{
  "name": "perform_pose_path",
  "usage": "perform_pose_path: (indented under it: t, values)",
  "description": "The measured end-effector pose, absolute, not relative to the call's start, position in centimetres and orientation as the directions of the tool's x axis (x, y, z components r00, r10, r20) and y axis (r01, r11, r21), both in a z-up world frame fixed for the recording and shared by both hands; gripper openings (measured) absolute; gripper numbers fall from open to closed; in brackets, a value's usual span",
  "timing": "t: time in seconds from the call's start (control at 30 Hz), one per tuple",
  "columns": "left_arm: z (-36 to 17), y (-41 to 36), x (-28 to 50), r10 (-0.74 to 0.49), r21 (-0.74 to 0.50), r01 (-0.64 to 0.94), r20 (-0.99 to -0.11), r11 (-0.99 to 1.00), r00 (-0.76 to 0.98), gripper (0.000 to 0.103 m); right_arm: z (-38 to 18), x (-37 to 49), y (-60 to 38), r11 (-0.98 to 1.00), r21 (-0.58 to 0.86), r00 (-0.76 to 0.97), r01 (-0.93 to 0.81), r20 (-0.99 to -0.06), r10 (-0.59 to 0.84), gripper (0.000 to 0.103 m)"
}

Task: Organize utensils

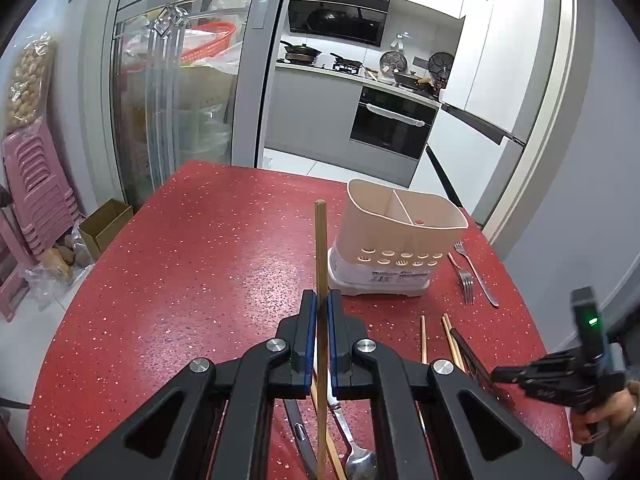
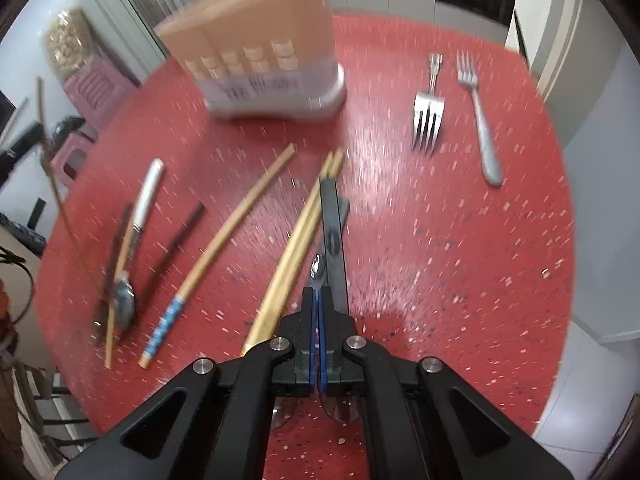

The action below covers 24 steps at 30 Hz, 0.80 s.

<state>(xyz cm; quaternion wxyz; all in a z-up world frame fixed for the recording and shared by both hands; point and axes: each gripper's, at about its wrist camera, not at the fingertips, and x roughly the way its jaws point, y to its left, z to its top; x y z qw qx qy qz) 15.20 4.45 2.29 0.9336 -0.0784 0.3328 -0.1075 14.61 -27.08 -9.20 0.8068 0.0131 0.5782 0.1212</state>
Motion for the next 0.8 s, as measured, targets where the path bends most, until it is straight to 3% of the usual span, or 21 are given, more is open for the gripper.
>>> perform_pose_path:
  t: [0.13, 0.23, 0.3, 0.37, 0.6, 0.8]
  values:
    - [2.3, 4.2, 15.2, -0.258, -0.219, 0.155, -0.604, 0.963, 0.754, 0.027, -10.2, 15.2, -27.2, 0.973, 0.153, 0.307, -0.172, -0.930, 0.200, 0.002]
    - [2.3, 4.2, 15.2, -0.260, -0.221, 0.155, -0.604, 0.963, 0.753, 0.027, -10.4, 15.8, -26.6, 0.970, 0.146, 0.302, -0.192, -0.932, 0.200, 0.009]
    - [2.3, 4.1, 15.3, -0.262, -0.222, 0.156, -0.605, 0.962, 0.752, 0.027, -10.3, 16.1, -26.3, 0.968, 0.145, 0.306, -0.203, -0.930, 0.204, 0.033]
    - [2.3, 4.1, 15.3, -0.263, -0.223, 0.156, -0.606, 0.962, 0.751, 0.027, -10.4, 16.5, -26.0, 0.971, 0.122, 0.318, -0.204, -0.930, 0.183, 0.045]
    - [2.1, 4.0, 15.2, -0.261, -0.219, 0.157, -0.613, 0.963, 0.746, 0.027, -10.1, 17.5, -26.9, 0.976, 0.162, 0.339, -0.145, -0.919, 0.203, 0.040]
    - [1.9, 4.0, 15.4, -0.264, -0.225, 0.156, -0.614, 0.962, 0.744, 0.027, -10.9, 18.2, -27.4, 0.984, 0.107, 0.293, -0.143, -0.945, 0.145, 0.036]
